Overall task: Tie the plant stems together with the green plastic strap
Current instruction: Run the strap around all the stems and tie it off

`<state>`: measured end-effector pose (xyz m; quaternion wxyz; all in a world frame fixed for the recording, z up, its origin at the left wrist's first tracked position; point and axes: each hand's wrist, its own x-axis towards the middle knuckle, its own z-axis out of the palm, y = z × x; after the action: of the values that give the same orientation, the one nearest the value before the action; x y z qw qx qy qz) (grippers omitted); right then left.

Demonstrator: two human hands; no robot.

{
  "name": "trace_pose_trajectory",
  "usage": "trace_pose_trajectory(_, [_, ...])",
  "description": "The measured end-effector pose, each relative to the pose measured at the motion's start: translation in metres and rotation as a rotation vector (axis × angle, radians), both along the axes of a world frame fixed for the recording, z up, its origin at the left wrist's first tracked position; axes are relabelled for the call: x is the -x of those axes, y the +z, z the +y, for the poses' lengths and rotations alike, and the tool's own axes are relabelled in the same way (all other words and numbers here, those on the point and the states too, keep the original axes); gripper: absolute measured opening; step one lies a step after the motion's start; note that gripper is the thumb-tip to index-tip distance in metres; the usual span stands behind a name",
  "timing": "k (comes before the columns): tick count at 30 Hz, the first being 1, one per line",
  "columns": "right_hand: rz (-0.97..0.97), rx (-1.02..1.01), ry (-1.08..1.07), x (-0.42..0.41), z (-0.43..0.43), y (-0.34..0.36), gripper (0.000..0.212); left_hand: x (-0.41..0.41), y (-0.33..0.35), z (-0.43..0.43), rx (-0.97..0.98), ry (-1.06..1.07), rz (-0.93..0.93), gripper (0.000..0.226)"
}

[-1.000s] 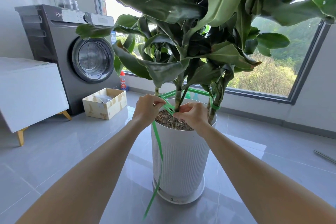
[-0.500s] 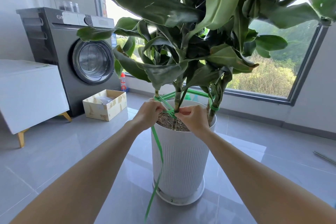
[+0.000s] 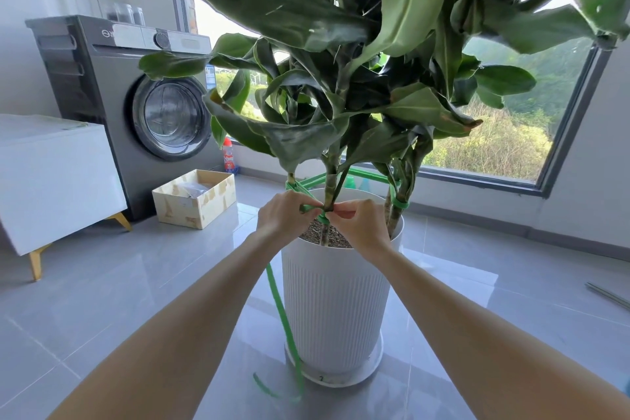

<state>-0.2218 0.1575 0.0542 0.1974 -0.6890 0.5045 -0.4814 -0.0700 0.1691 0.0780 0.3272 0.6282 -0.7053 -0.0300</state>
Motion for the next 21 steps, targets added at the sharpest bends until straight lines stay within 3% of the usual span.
trace_pose_trajectory(9, [-0.015,0.001,-0.017,0.0001,0.0006,0.0006,0.02,0.0036,-0.0019,-0.0017,0.021,0.028,0.066,0.025])
trace_pose_trajectory(21, [-0.064,-0.029,-0.033,0.0014,0.0035,0.0047,0.018,0.0085,-0.0028,0.0055,0.09,0.049,-0.012,0.022])
